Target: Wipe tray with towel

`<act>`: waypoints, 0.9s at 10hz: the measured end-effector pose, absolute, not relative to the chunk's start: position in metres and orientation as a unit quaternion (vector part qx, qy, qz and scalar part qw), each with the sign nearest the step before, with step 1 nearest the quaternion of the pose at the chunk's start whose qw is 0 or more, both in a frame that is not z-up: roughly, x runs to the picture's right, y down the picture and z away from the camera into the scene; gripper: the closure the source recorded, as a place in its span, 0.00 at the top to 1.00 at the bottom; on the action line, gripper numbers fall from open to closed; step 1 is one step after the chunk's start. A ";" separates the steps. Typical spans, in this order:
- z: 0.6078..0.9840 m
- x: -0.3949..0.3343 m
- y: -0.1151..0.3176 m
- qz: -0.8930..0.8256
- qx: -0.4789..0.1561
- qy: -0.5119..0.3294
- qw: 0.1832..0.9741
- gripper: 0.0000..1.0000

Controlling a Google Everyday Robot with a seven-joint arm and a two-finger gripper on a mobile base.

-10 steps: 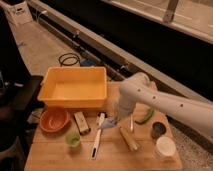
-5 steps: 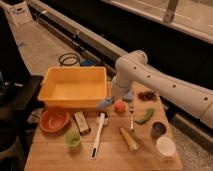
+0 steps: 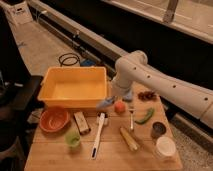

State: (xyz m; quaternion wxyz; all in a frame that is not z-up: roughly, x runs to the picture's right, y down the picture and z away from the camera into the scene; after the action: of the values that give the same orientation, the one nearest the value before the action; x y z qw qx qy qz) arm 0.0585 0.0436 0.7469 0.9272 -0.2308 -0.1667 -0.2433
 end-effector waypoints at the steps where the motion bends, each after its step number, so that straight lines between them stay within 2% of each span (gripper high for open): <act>1: 0.744 0.054 0.032 -0.250 -0.211 -0.164 0.931 0.00; 3: 0.741 0.031 0.009 -0.276 -0.184 -0.162 0.929 0.00; 6: 0.749 -0.046 -0.031 -0.325 -0.152 -0.178 0.916 0.00; 9: 0.784 -0.113 -0.065 -0.359 -0.146 -0.187 0.903 0.00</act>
State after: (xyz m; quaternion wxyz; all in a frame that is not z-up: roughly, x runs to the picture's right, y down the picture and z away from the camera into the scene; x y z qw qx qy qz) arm -0.1127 -0.0651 0.7842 0.9026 -0.1460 -0.1869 -0.3592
